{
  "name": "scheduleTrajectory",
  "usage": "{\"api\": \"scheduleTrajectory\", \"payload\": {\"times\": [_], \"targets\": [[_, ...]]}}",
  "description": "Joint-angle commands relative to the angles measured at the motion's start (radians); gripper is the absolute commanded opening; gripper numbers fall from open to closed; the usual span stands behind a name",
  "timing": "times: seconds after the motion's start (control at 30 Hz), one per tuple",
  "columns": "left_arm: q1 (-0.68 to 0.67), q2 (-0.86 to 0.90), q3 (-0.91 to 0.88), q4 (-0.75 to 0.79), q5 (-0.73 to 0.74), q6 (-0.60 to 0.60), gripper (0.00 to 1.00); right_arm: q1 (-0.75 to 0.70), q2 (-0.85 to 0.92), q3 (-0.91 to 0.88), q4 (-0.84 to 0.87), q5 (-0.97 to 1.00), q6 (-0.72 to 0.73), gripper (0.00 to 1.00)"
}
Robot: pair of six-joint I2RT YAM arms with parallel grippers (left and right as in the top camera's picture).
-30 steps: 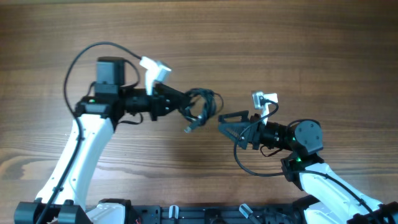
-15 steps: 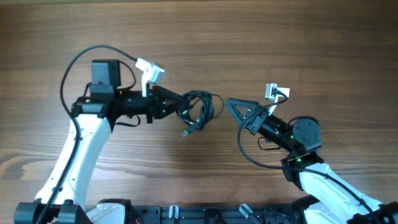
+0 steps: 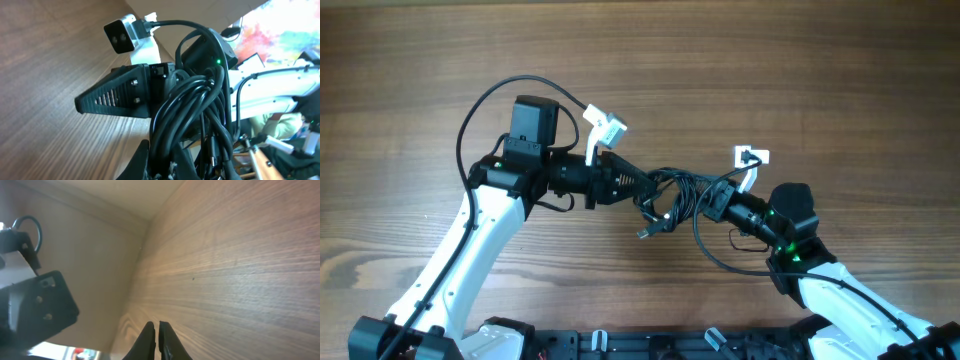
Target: Untangle cables
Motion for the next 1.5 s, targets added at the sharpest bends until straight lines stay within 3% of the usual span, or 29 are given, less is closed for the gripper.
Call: {"api": "scheduleTrajectory", "payload": {"times": [0.0, 0.07, 0.13, 0.2, 0.3, 0.33, 0.43, 0.5, 0.8, 0.97, 1.03, 1.07, 1.2, 1.27, 1.3, 1.37, 1.47], "targets": [[0.005, 0.003, 0.013, 0.046, 0.013, -0.209, 0.04, -0.051, 0.002, 0.007, -0.055, 0.031, -0.116, 0.05], [0.004, 0.003, 0.013, 0.088, 0.013, -0.276, 0.04, -0.096, 0.002, 0.007, -0.108, 0.03, -0.109, 0.06], [0.004, 0.004, 0.013, 0.169, 0.011, -0.356, 0.04, -0.152, 0.002, 0.007, -0.106, -0.085, -0.103, 0.24], [0.004, 0.004, 0.013, 0.217, -0.009, -0.423, 0.04, -0.18, 0.002, 0.007, -0.068, -0.175, -0.087, 0.3], [0.004, 0.004, 0.013, 0.304, -0.188, -0.752, 0.04, -0.18, 0.002, 0.007, 0.069, -0.292, -0.014, 0.46], [0.004, 0.004, 0.013, 0.317, -0.239, -0.867, 0.04, -0.171, 0.002, 0.007, 0.116, -0.288, 0.002, 0.57], [0.001, 0.004, 0.013, 0.337, -0.268, -1.088, 0.04, -0.143, 0.002, 0.007, 0.172, -0.18, 0.123, 0.66], [-0.011, 0.004, 0.013, 0.337, -0.265, -1.157, 0.04, -0.127, 0.002, 0.007, 0.173, -0.092, 0.195, 0.68], [-0.127, 0.004, 0.013, 0.337, -0.264, -1.188, 0.04, -0.053, 0.008, 0.007, 0.247, 0.203, 0.279, 0.79], [-0.136, 0.004, 0.013, 0.389, -0.182, -1.186, 0.04, -0.057, 0.017, 0.007, 0.114, 0.364, 0.284, 0.68], [-0.123, 0.004, 0.013, 0.449, -0.134, -1.186, 0.04, -0.069, 0.017, 0.006, 0.027, 0.351, 0.281, 0.66], [-0.116, 0.004, 0.013, 0.461, -0.132, -1.186, 0.04, -0.072, 0.017, 0.006, 0.026, 0.317, 0.269, 0.7], [-0.077, 0.004, 0.013, 0.467, -0.14, -1.187, 0.04, -0.074, 0.017, 0.006, 0.134, 0.043, 0.017, 0.72], [-0.057, 0.004, 0.013, 0.466, -0.14, -1.186, 0.04, -0.074, 0.017, 0.006, 0.076, 0.019, 0.008, 0.74], [-0.046, 0.004, 0.012, 0.466, -0.14, -1.173, 0.04, -0.074, 0.017, 0.006, 0.054, 0.009, 0.01, 0.79], [-0.021, 0.004, 0.012, 0.462, -0.14, -1.09, 0.04, -0.08, 0.017, 0.006, 0.042, -0.027, -0.028, 1.0], [0.014, 0.004, 0.012, 0.423, -0.14, -0.981, 0.04, -0.138, 0.017, 0.006, 0.025, -0.129, -0.064, 1.0]]}}
